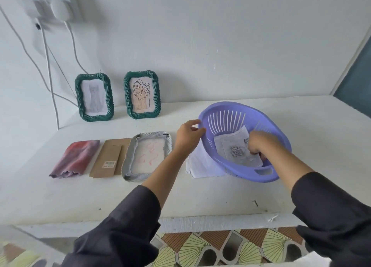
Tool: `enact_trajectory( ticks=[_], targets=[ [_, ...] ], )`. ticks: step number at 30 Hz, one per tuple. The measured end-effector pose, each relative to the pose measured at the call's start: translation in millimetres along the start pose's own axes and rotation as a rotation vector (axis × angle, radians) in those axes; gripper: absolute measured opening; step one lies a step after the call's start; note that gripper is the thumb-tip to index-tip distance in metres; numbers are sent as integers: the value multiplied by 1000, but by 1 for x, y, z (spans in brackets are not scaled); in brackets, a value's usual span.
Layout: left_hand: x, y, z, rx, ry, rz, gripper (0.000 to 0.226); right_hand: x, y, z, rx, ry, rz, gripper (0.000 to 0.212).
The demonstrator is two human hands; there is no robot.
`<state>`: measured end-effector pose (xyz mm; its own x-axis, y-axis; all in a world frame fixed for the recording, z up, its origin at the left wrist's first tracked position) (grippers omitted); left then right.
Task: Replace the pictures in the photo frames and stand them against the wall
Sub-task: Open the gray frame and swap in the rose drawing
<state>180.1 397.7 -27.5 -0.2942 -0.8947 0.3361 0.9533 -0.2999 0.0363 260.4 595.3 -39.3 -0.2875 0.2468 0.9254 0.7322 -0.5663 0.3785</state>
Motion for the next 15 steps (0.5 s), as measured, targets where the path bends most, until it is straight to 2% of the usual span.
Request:
enact_trajectory(
  ticks=[4, 6, 8, 10, 12, 15],
  targets=[
    [1, 9, 15, -69, -8, 93, 41, 34, 31, 6, 33, -76, 205, 26],
    [-2, 16, 31, -124, 29, 43, 33, 61, 58, -2, 86, -133, 364, 10],
    [-7, 27, 50, -114, 210, -63, 29, 84, 90, -21, 161, -165, 464, 21],
    [75, 13, 26, -52, 375, -102, 30, 85, 119, -143, 343, -146, 510, 15],
    [71, 11, 22, -18, 448, -172, 27, 84, 137, -169, 410, -110, 525, 19],
    [81, 14, 4, 61, 460, -46, 28, 62, 129, -188, 506, -104, 439, 22]
  ],
)
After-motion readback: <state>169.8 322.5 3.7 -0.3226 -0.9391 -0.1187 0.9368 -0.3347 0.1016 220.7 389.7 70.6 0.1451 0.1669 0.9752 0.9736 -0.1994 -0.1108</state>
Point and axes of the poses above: each hand's wrist, its own y-axis away from the middle knuckle, its own x-axis out of the back of the hand, z = x × y, the point moved 8 cm from there along -y, towards the middle knuckle, and after that the axes turned 3 degrees about -z, right-handed, at the moved point
